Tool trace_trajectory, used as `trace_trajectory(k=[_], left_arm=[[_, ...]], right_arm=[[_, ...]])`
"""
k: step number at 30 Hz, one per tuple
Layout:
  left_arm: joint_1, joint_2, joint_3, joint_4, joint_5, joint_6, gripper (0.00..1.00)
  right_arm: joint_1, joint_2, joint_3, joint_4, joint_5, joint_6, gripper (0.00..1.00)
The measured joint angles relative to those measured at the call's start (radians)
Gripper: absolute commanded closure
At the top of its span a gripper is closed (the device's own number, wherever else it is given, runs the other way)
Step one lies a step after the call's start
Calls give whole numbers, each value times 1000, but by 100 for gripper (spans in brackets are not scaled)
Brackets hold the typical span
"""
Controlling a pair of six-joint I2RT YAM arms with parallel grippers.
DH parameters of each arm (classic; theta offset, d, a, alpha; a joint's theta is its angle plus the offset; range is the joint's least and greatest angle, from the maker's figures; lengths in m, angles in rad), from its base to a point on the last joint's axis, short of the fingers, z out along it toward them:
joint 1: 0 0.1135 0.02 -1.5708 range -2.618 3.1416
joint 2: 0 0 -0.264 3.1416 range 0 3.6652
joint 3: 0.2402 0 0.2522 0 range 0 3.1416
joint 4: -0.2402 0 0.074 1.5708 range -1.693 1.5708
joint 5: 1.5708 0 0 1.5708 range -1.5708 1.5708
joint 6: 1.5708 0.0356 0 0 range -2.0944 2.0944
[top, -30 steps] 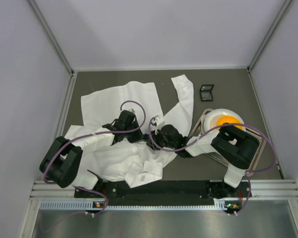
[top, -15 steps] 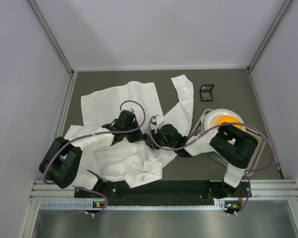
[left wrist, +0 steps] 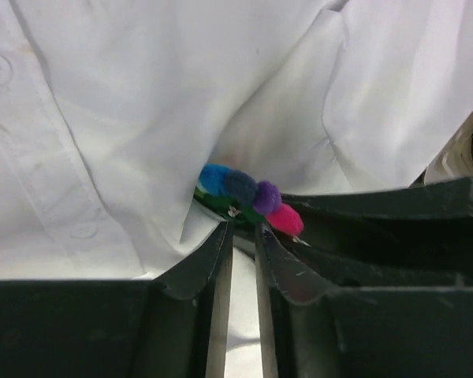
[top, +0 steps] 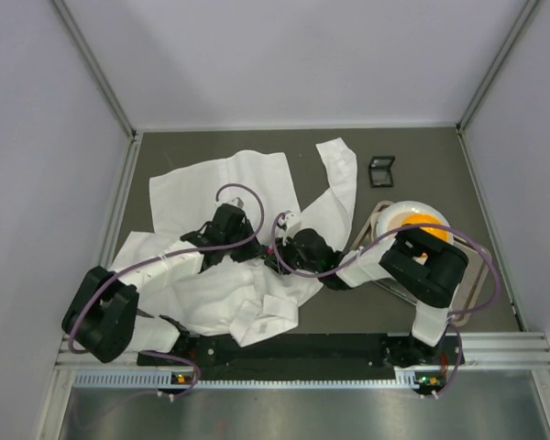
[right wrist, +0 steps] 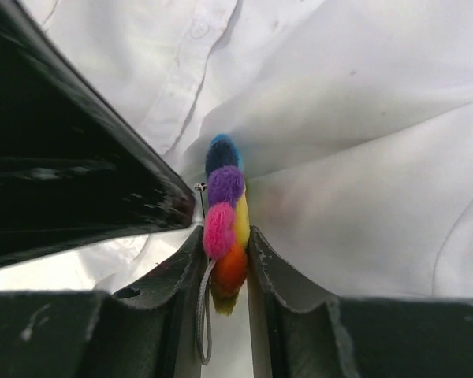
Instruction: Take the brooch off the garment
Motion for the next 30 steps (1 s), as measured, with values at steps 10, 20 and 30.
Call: trace_trajectory(k=[10, 20, 30], left_arm=[[28, -259, -85, 66, -43, 33, 37], [77, -233, -224, 231, 78, 48, 31], [184, -187, -330, 448, 249, 34, 35]], right_arm=[[-24, 23, -23, 64, -35, 39, 100], [-53, 34, -67, 161, -116, 60, 100], [-61, 40, -90, 222, -176, 70, 100]])
